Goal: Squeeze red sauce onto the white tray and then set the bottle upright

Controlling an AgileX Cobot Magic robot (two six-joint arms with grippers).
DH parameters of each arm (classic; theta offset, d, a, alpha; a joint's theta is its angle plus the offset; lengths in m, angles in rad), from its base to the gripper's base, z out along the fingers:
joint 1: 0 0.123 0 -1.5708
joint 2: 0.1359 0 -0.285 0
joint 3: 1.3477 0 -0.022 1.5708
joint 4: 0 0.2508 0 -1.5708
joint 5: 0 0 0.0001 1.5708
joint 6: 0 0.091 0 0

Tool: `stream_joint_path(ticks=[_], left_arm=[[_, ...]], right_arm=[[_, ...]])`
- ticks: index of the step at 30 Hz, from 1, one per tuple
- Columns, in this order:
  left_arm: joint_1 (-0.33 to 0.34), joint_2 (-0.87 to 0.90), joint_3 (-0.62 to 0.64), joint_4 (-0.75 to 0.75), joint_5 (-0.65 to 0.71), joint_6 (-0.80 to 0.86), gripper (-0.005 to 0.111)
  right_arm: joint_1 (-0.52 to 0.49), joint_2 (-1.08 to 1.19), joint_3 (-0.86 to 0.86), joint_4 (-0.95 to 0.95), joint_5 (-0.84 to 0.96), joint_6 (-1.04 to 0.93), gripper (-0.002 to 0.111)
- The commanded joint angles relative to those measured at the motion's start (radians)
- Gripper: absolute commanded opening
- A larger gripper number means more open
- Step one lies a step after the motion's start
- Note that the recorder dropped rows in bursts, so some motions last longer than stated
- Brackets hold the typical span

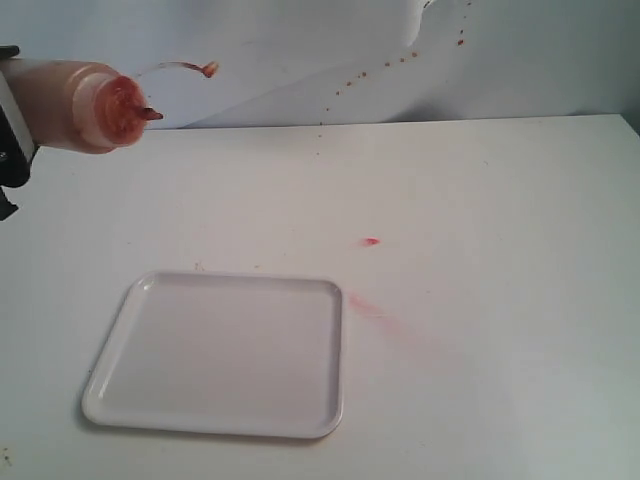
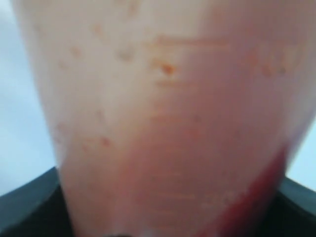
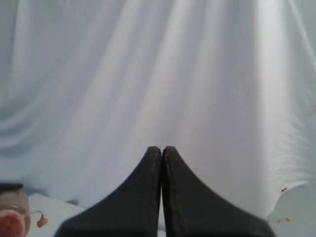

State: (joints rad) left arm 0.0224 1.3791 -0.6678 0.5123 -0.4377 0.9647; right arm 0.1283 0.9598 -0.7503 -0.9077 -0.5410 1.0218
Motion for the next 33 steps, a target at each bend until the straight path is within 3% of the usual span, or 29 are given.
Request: stream_joint_path(ticks=[1, 5, 9, 14, 17, 20, 23, 25, 33], left_arm=[[-0.004, -0.016, -0.014, 0.037, 0.002, 0.051, 0.000], [-0.004, -0.016, -0.014, 0.048, 0.020, 0.125, 0.000], [-0.004, -0.016, -0.014, 0.052, 0.033, 0.175, 0.000], [-0.079, -0.016, -0.014, 0.052, 0.125, 0.326, 0.000], [-0.137, -0.016, -0.021, 0.050, 0.138, 0.346, 0.000], [-0.177, -0.016, -0.048, 0.050, 0.204, 0.388, 0.000], [-0.206, -0.016, -0.076, 0.050, 0.299, 0.461, 0.000], [-0.212, -0.016, -0.092, 0.064, 0.315, 0.476, 0.000], [-0.212, -0.016, -0.138, 0.290, 0.413, 0.476, 0.000]], right_arm=[[0.004, 0.228, -0.105, -0.105, -0.074, 0.007, 0.000], [0.004, 0.403, -0.215, -0.291, -0.116, 0.079, 0.000], [0.004, 0.556, -0.350, -0.440, -0.268, 0.189, 0.000], [0.004, 0.743, -0.514, -0.605, -0.354, 0.328, 0.006], [0.004, 0.839, -0.588, -0.605, -0.408, 0.378, 0.020], [0.004, 0.931, -0.650, -0.603, -0.499, 0.442, 0.044], [0.013, 1.010, -0.710, -0.592, -0.554, 0.540, 0.079], [0.025, 1.051, -0.740, -0.588, -0.571, 0.567, 0.093], [0.096, 1.185, -0.820, -0.566, -0.680, 0.583, 0.090]])
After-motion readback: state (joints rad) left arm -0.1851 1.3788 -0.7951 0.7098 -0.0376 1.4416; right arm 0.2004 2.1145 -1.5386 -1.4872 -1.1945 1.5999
